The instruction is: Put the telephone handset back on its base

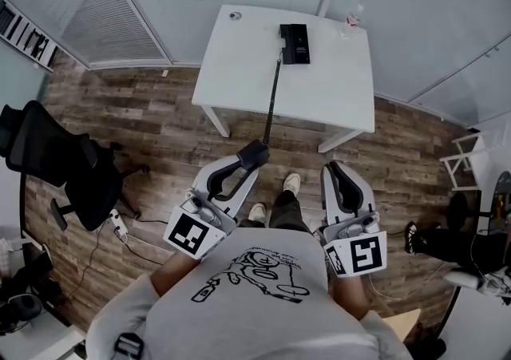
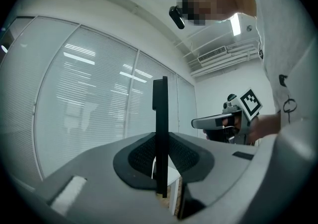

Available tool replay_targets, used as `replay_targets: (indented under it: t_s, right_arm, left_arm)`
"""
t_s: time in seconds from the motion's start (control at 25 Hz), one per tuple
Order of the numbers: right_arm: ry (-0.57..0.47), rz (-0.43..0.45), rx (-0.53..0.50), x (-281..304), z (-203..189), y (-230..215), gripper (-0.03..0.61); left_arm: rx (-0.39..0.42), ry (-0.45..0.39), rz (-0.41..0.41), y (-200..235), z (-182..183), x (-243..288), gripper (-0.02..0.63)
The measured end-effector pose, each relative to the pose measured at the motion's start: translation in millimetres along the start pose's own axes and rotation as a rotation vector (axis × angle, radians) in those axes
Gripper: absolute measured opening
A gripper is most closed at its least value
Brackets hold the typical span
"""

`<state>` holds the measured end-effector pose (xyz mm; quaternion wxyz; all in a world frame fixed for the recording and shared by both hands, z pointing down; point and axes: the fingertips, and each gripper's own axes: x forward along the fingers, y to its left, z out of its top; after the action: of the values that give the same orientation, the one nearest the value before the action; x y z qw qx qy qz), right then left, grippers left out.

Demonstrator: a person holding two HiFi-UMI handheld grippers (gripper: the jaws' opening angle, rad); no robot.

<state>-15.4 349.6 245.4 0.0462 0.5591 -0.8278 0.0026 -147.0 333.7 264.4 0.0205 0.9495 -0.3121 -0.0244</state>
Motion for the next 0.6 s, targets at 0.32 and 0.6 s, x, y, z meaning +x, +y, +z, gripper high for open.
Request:
replay_targets:
  t_s: [0.32,0.6]
  right_arm:
    - [0.001,0.013,0.013,29.6,-3.1,-53.0,0.026]
    - [-0.001,0.017,0.029,60.4,-6.6,-125.6,0.026]
  left_arm:
    - [-0.002,0.025,-0.002,14.5,-3.8,58.2,0.069]
    - [0.002,0.071,-0.013,24.0,-10.7,131.9,0.069]
